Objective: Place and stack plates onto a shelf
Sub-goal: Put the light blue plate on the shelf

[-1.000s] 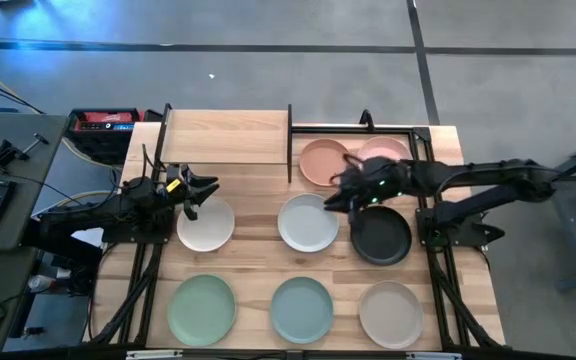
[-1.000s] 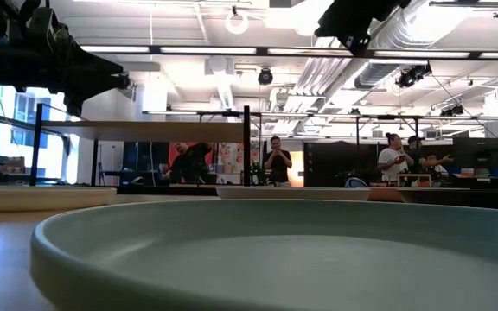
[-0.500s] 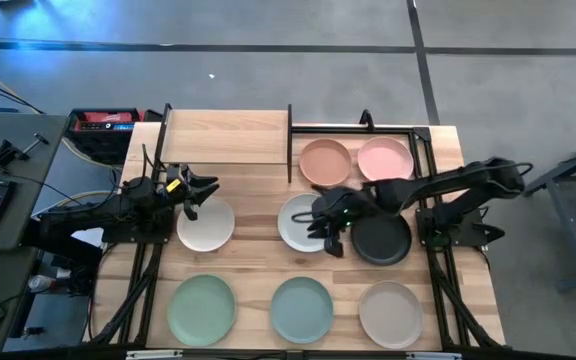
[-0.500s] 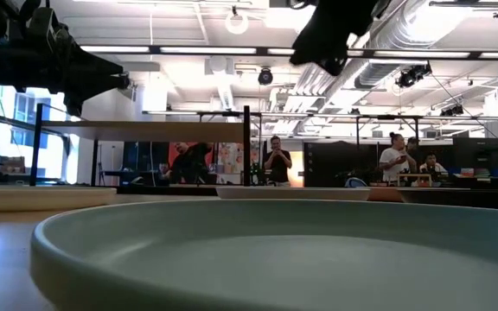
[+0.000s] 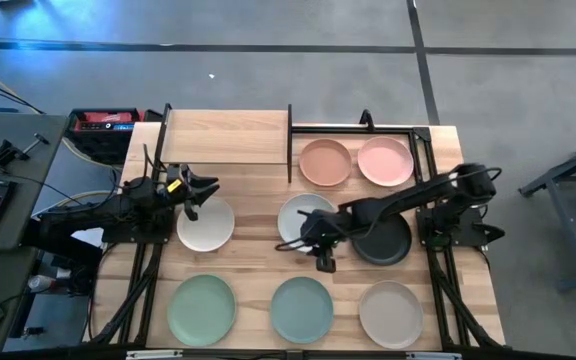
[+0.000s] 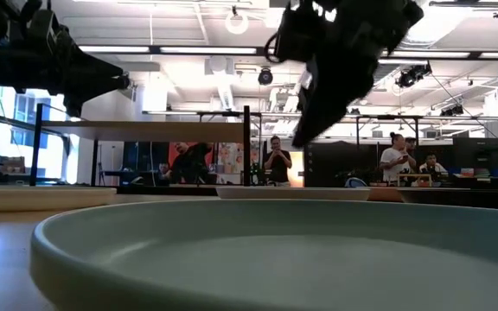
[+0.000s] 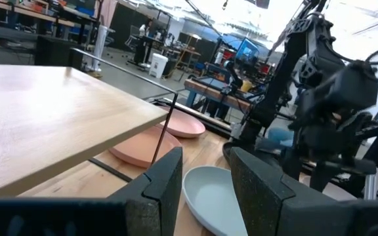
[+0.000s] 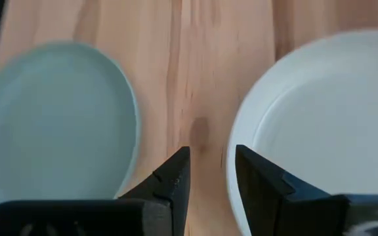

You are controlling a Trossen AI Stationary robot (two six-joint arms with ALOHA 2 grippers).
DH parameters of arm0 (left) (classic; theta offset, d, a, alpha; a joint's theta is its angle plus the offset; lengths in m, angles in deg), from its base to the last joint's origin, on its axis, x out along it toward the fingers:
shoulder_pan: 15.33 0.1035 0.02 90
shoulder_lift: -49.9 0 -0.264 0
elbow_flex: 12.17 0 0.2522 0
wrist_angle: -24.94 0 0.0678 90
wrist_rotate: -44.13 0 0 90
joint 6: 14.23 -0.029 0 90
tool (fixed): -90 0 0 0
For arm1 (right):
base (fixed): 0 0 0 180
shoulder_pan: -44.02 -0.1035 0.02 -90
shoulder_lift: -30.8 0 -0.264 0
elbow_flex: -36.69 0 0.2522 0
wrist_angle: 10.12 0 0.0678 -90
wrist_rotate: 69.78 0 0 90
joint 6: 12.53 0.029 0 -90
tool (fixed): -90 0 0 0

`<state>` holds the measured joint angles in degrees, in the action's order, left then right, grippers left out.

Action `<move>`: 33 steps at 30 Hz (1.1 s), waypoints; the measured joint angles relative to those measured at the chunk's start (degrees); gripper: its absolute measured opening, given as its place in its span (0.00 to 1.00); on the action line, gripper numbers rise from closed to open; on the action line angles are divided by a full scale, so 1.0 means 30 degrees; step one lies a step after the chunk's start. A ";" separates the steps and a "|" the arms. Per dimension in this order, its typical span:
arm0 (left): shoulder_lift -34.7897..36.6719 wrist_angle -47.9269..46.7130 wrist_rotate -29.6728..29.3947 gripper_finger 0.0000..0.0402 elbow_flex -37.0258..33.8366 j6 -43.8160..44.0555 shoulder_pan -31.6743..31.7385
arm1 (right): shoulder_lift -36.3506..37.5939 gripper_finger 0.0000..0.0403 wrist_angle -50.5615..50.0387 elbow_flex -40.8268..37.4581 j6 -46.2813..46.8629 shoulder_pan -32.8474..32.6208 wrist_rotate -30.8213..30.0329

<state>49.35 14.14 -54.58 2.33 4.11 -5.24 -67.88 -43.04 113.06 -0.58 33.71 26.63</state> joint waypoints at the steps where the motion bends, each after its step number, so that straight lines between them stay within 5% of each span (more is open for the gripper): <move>1: -0.0007 -0.0099 0.0000 0.30 0.0000 0.0000 0.0002 | -0.0256 0.26 0.0008 0.0000 -0.0004 -0.0027 0.0002; 33: -0.0007 -0.0365 -0.0007 0.30 0.0000 -0.0353 0.0004 | -0.2876 0.25 -0.0058 -0.0036 0.0100 -0.0080 -0.1610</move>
<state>49.32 13.04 -54.61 2.33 3.05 -5.23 -76.51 -43.21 112.95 -0.28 33.47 21.80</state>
